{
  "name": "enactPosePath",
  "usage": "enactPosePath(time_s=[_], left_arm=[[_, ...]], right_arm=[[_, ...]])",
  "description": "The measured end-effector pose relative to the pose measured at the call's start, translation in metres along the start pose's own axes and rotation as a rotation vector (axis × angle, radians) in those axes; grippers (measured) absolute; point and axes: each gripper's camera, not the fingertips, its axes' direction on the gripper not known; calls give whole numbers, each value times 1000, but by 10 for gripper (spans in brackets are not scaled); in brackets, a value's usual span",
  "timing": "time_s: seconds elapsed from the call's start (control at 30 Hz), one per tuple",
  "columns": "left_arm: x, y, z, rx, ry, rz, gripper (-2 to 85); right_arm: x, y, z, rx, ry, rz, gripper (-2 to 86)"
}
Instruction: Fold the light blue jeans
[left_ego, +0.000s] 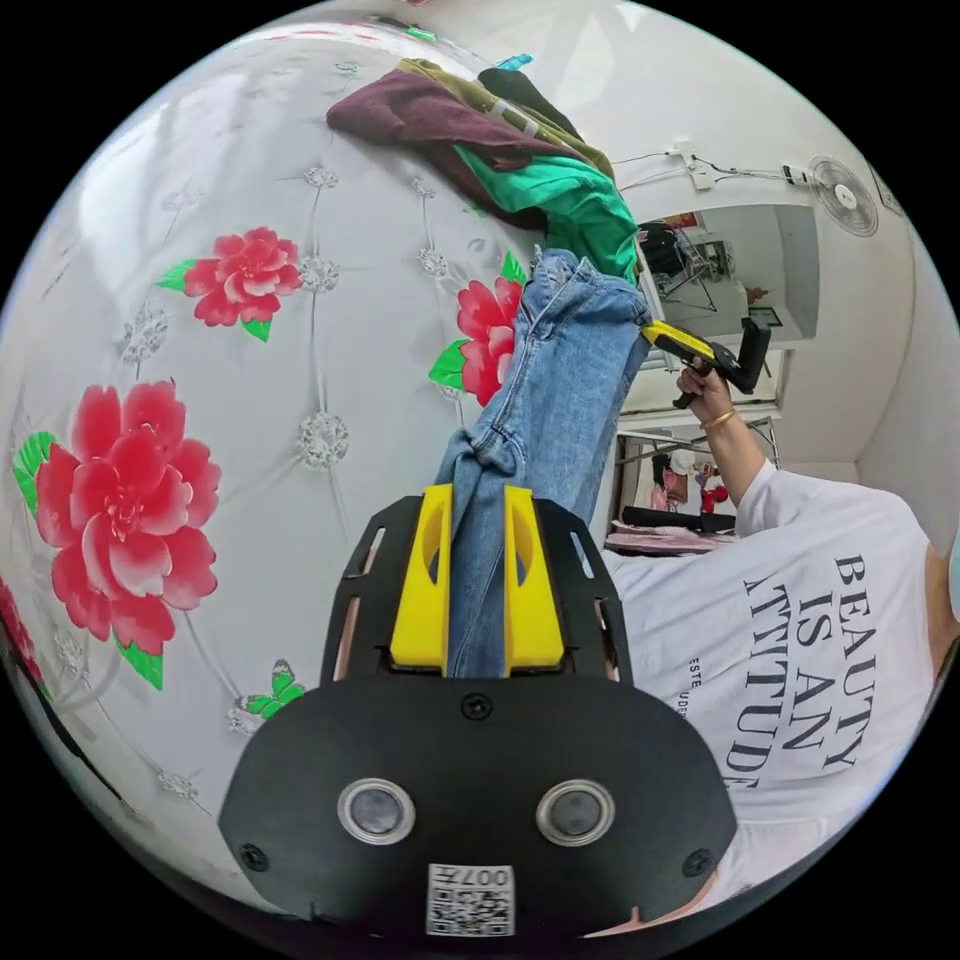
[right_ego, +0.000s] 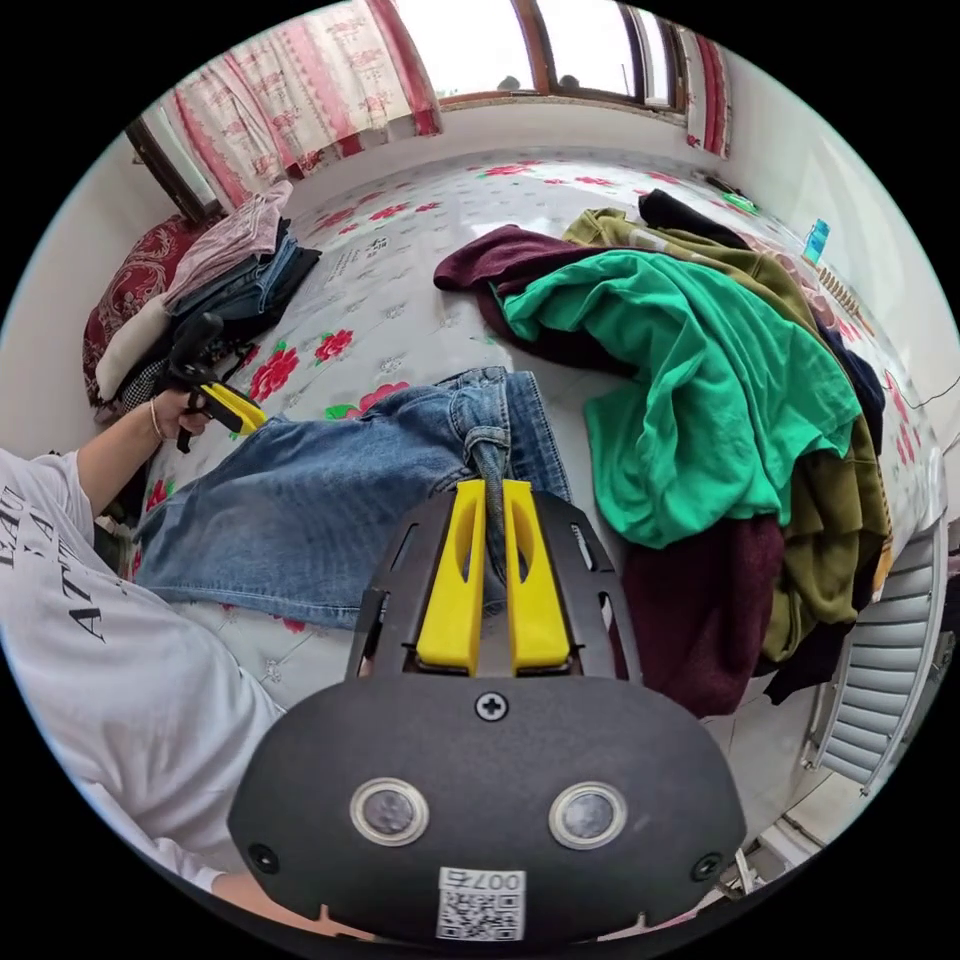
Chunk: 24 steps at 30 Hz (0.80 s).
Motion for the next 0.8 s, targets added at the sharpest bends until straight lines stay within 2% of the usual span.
enactPosePath(time_s=[0.13,0.2,0.33,0.47,0.57,0.67,0.77,0.8], left_arm=[[-2,-10,-3,-55,-38,2,81],[3,-2,-23,10,-89,16,72],[2,11,-34,53,-51,7,66],[1,-3,-3,-50,-2,9,85],[-4,-13,16,-101,-84,-8,31],[-28,-4,9,-17,59,-82,-1],[-40,20,1,103,161,-158,1],[-38,32,-3,133,174,-173,9]], right_arm=[[-15,-5,12,-30,67,-68,4],[-15,1,16,-34,74,-66,5],[-3,14,22,-9,42,-31,9],[17,18,36,-7,-12,29,16],[26,25,44,-15,-4,50,22],[43,32,64,-57,32,96,32],[68,45,108,-126,30,160,43],[72,48,107,-97,25,176,45]])
